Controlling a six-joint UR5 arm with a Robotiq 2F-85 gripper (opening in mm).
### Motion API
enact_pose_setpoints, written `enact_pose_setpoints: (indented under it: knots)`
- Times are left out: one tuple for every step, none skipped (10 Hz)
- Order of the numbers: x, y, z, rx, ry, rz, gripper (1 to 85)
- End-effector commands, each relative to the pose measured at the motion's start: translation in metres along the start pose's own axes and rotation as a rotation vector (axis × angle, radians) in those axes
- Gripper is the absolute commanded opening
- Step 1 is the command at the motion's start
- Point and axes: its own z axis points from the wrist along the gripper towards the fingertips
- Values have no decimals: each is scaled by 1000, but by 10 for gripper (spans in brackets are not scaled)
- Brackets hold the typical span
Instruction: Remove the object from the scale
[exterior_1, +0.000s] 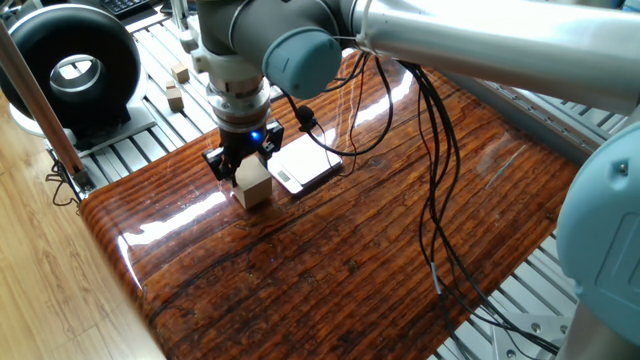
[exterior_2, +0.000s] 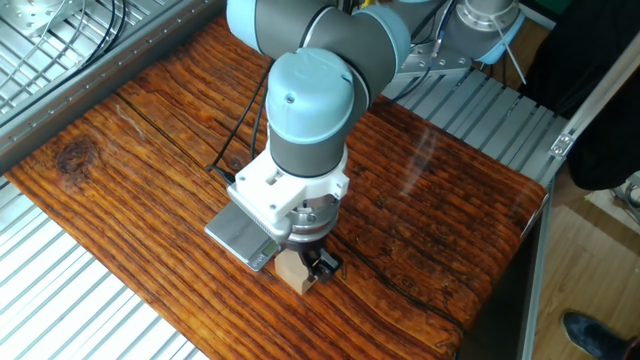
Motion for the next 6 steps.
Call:
enact_pose_setpoints:
  knots:
    - [1,1,2,-9,2,-16,550]
    - [0,1,3,-10,1,-19,550]
    - [0,2,3,-12,-1,-21,550]
    - [0,3,3,-16,1,-20,550]
    - [0,3,3,-16,1,-22,550]
    - [1,3,3,-18,3,-25,550]
